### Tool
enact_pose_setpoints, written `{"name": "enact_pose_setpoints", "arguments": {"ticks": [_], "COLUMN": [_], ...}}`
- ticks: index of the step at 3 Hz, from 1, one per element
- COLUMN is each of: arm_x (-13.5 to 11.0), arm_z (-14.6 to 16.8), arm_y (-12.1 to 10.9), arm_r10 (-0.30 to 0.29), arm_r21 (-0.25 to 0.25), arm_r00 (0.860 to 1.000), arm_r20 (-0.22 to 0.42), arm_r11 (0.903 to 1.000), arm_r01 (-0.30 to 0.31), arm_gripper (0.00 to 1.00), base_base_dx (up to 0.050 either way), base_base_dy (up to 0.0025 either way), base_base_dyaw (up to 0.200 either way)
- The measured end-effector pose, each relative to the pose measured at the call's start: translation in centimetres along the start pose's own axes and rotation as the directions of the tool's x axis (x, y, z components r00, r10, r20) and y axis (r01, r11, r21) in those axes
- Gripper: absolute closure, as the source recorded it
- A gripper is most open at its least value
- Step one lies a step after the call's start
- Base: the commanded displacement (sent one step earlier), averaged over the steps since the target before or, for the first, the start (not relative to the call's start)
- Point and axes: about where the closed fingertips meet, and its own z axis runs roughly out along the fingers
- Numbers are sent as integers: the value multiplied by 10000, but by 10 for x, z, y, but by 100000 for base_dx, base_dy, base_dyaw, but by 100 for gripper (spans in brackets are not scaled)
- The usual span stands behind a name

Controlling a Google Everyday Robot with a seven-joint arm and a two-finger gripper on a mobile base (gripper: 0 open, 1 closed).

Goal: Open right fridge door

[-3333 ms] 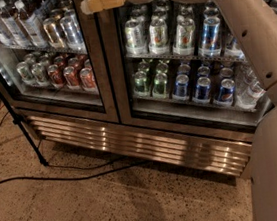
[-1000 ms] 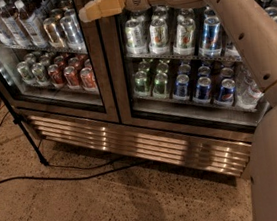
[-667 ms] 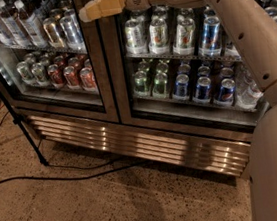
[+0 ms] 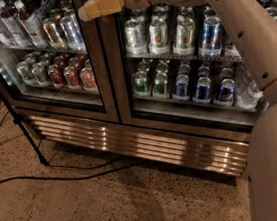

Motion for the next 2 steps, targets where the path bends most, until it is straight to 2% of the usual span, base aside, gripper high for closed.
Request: {"name": "enact_pose_setpoints", "arguments": {"ticks": [2], "arm_x": [-4], "arm_z": [-1], "arm_y": [0], "arm_r10": [-86], "arm_r21": [-5], "arm_r00": [10000], "arm_r20": [-23], "arm_r11": [10000], "arm_r01": [86], "arm_gripper": [0], "base_base_dx": [0], "base_base_dy": [0], "base_base_dyaw": [0]}}
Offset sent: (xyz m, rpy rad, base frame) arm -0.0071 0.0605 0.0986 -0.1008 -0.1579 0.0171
